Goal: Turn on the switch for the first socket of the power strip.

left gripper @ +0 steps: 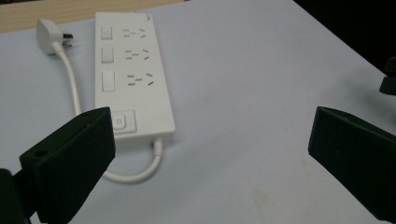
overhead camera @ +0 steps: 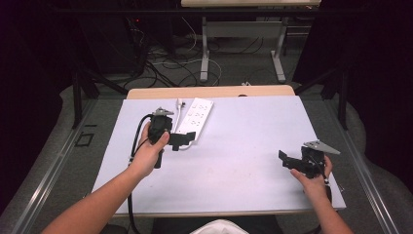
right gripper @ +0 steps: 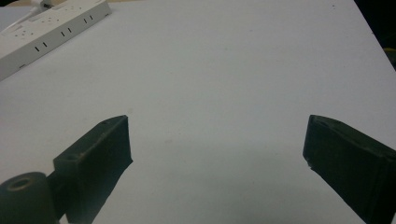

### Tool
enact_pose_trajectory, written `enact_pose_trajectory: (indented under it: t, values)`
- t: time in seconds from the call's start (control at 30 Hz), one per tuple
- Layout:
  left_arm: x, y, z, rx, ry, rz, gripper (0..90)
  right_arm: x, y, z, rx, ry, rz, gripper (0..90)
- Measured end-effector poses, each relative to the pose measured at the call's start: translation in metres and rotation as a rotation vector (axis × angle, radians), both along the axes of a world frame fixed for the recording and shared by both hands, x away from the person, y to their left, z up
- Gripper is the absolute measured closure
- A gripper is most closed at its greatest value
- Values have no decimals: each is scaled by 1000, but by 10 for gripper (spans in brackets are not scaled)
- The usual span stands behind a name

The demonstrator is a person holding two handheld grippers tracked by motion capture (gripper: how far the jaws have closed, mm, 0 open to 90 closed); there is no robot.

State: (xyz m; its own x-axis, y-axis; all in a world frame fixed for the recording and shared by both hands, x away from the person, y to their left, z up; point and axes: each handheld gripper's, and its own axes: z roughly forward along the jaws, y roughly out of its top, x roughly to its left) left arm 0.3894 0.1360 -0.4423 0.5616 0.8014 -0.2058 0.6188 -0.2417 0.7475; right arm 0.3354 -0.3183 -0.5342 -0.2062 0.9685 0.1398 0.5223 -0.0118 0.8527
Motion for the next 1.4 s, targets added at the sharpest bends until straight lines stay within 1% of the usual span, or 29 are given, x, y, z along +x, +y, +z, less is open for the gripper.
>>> enact_pose_trajectory:
  t: [0.07,0.13,0.17,0.2,0.23,0.27,0.33,0.43,0.47,0.53,0.57,0.6,0.63,0.67,0.7,0.8,0.83,0.87,0.9,1.0,1.07,1.1,1.17,1.2,1.23,1.27,1.33,1.4]
  values:
    - [-4,4,-4,1,3,3,5,0,0,0,4,-4,-5,70]
    - [-9,9,-8,-2,7,17,5,0,0,0,4,-1,-5,70]
    - [-11,12,-10,-2,23,12,6,0,0,0,4,-1,-5,70]
    - [-13,14,-12,-1,26,20,5,0,0,0,5,-3,-5,70]
    - [-15,17,-15,-16,27,32,6,0,0,0,1,-3,-3,70]
    - [-16,20,-17,-20,37,38,5,0,0,0,0,1,-2,70]
    - [-19,26,-23,-41,42,56,6,0,1,0,1,1,-5,70]
    - [-23,36,-29,-60,45,82,6,0,1,0,3,1,-7,70]
    - [-24,40,-32,-71,48,96,6,0,1,0,3,1,-6,70]
    - [-26,48,-36,-80,47,118,6,0,1,0,4,3,-6,70]
    - [-27,52,-38,-77,49,128,6,0,1,-1,4,4,-7,70]
    - [-28,56,-41,-76,48,140,6,0,2,-2,11,-8,-12,70]
    - [-28,60,-43,-77,44,153,6,0,2,-2,10,-6,-12,71]
    - [-29,64,-45,-84,46,169,6,0,2,-2,10,-6,-12,71]
    - [-29,69,-48,-94,48,182,6,0,2,-1,4,6,-6,71]
    - [-31,82,-55,-126,54,224,6,-1,2,0,6,7,-7,71]
    - [-32,87,-56,-129,61,230,6,-1,2,0,7,8,-8,71]
    - [-32,91,-59,-130,56,249,6,-1,2,-1,7,9,-8,71]
    - [-33,95,-60,-132,60,259,6,0,2,-1,12,2,-6,71]
    - [-34,108,-66,-145,57,298,6,0,3,-1,13,3,-5,72]
    - [-35,115,-69,-154,62,318,6,0,2,-1,5,8,-1,71]
    - [-36,118,-71,-156,58,332,6,0,3,-1,9,-2,0,72]
    - [-37,125,-75,-161,55,353,6,0,3,-1,10,0,-1,71]
    - [-38,127,-77,-172,60,361,6,0,3,-1,5,8,-3,71]
    - [-38,130,-79,-173,59,367,6,0,3,-1,9,0,-2,72]
    - [-39,133,-81,-177,57,376,6,-1,3,-1,4,8,-2,72]
    - [-39,138,-84,-186,58,389,7,0,3,-2,5,0,2,72]
    - [-39,143,-87,-176,54,397,7,0,3,-2,5,1,3,72]
